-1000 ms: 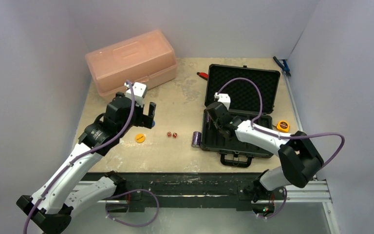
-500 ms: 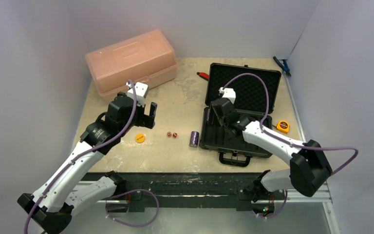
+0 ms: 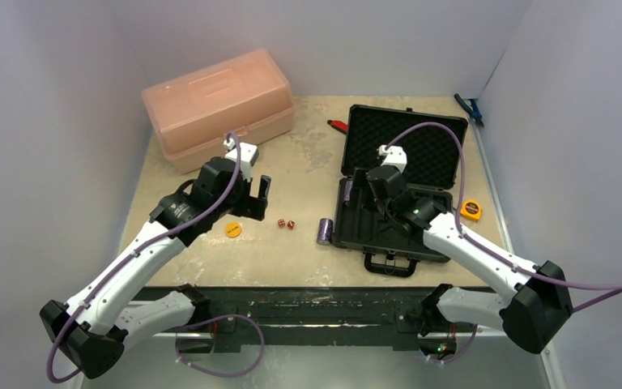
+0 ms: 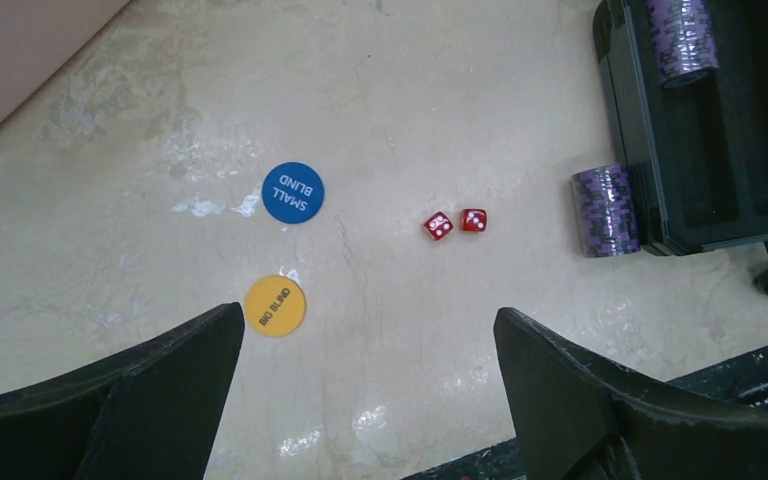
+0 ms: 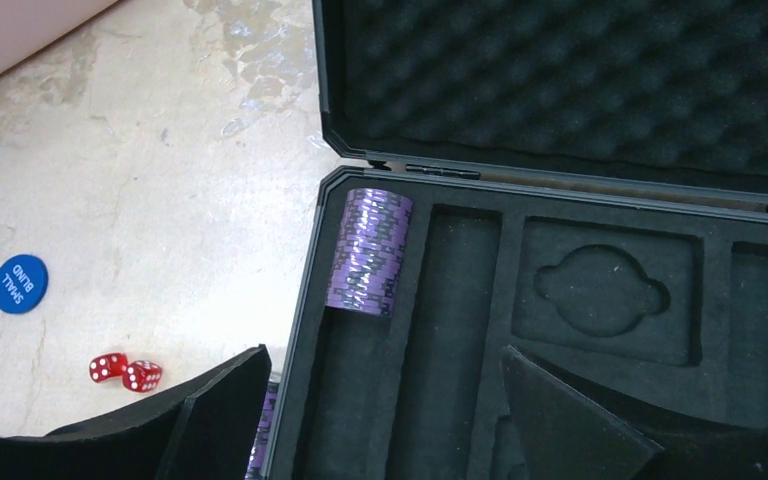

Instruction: Pack up texas hold em set

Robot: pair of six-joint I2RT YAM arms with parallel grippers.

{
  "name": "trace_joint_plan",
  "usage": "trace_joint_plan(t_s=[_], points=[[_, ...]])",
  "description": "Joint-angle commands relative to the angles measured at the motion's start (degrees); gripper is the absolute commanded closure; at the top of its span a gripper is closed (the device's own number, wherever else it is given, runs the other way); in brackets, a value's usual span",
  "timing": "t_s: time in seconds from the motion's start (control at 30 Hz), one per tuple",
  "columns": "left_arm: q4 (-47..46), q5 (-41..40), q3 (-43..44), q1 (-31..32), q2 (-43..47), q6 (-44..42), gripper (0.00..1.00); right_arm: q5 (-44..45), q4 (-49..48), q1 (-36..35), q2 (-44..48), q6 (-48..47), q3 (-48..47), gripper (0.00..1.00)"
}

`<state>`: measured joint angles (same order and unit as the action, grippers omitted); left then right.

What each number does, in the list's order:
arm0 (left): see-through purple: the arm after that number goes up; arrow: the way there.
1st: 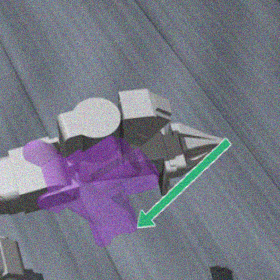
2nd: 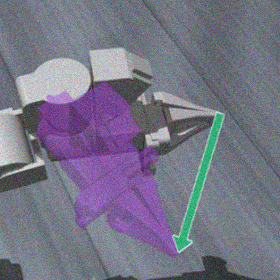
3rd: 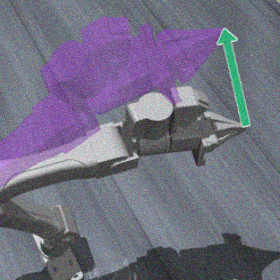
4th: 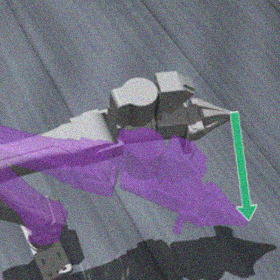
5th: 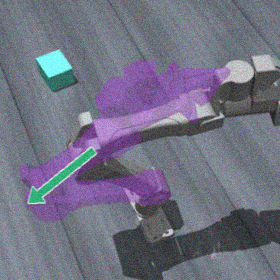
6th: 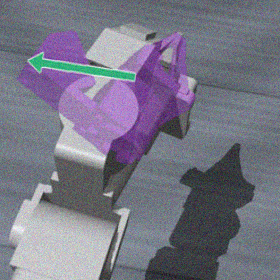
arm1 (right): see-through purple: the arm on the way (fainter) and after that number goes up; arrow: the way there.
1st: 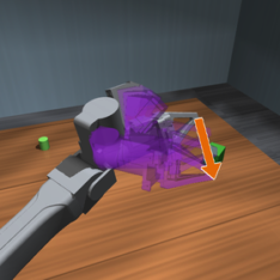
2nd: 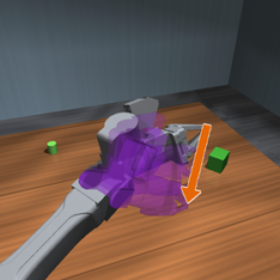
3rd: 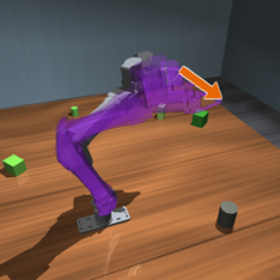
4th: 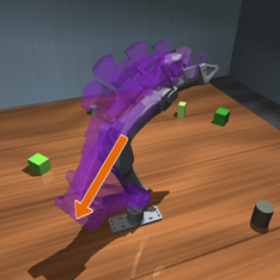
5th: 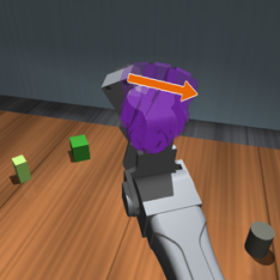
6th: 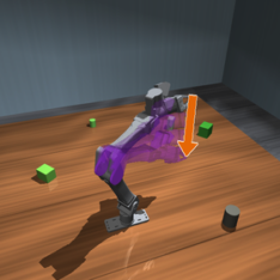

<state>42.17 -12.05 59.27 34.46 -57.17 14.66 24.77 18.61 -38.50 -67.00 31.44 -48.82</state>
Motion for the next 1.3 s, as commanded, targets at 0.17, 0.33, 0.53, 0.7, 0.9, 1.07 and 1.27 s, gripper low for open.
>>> trace_joint_plan(t_s=[0.17, 0.33, 0.53, 0.7, 0.9, 1.07, 1.27], points=[[0.59, 0.48, -0.16, 0.37, -2.32, 6.95, 0.04, 1.78, 0.82, 0.30, 2.57, -0.44, 2.27, 0.08], [-0.80, 0.33, -1.93, 0.42, -5.50, 9.79, 0.05, 1.14, 0.29, 0.27, 2.36, -1.15, 2.73, 0.08], [-3.18, 2.21, -3.23, 0.42, -9.12, 13.20, 0.11, 0.79, 0.39, 0.22, 2.01, -1.82, 2.47, 0.08], [-5.17, 4.68, -3.33, 0.40, -13.65, 16.22, 0.19, 1.33, 1.04, 0.27, 1.48, -1.24, 1.48, 0.08], [-4.40, 0.51, -1.83, 0.20, -20.04, 19.82, 0.26, 1.90, 2.18, 0.28, 2.41, -0.85, 1.37, 0.09], [-1.36, -4.37, 2.12, -1.37, -27.10, 15.66, 0.25, 1.38, 2.60, 0.21, 3.17, -1.03, 1.74, 0.09], [-1.14, -2.78, 4.70, -5.92, -31.24, 15.10, 0.25, -1.50, 2.00, 0.26, 3.63, -0.27, 2.75, 0.09]])
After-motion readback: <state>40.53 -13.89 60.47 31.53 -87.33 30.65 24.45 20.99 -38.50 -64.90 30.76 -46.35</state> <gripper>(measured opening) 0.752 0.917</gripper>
